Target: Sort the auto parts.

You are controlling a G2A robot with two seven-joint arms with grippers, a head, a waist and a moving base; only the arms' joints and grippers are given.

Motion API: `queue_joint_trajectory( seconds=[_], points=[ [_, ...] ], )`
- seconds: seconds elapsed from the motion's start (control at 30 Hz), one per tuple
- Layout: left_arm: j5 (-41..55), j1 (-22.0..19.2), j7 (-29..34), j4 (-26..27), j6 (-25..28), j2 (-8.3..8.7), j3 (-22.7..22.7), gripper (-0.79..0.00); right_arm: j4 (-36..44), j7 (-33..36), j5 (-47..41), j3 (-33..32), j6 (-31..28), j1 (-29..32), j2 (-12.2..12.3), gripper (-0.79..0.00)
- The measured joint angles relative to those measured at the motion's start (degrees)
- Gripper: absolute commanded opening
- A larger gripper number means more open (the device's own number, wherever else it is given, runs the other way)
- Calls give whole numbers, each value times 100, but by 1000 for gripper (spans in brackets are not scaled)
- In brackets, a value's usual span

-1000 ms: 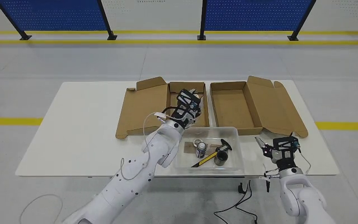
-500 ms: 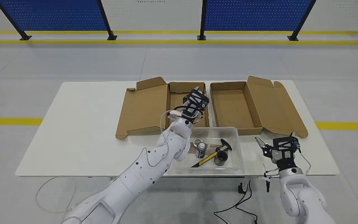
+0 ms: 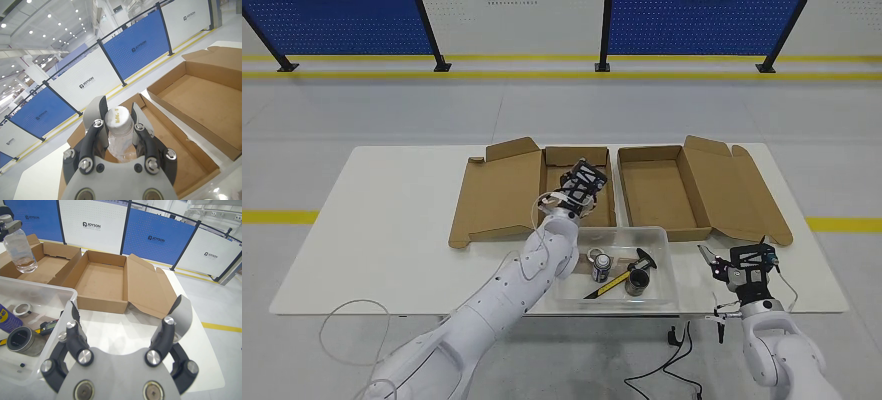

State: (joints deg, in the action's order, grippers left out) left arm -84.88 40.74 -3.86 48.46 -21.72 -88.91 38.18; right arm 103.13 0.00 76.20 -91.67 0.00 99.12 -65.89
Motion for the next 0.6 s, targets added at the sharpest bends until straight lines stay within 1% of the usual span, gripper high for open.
queue_joint_trajectory(
  seconds=[0.17, 0.2, 0.23, 0.27, 0.3, 0.33, 0.5, 0.6],
  points=[
    [-71, -38, -145, -338, 9, -91, 5, -785, 0, 0, 0, 0, 0, 0, 0, 0],
    [-70, -40, -180, -409, 8, -108, 19, -748, 0, 0, 0, 0, 0, 0, 0, 0],
    [-72, -44, -205, -456, 9, -121, 30, -526, 0, 0, 0, 0, 0, 0, 0, 0],
    [-73, -49, -221, -500, 9, -135, 42, -382, 0, 0, 0, 0, 0, 0, 0, 0],
    [-73, -57, -232, -556, 9, -151, 59, -129, 0, 0, 0, 0, 0, 0, 0, 0],
    [-79, -64, -239, -595, 6, -163, 70, 0, 0, 0, 0, 0, 0, 0, 0, 0],
    [-101, -83, -256, -731, 41, -223, 133, 0, 0, 0, 0, 0, 0, 0, 0, 0],
    [-145, -82, -280, -721, 71, -245, 169, 0, 0, 0, 0, 0, 0, 0, 0, 0]
  ],
)
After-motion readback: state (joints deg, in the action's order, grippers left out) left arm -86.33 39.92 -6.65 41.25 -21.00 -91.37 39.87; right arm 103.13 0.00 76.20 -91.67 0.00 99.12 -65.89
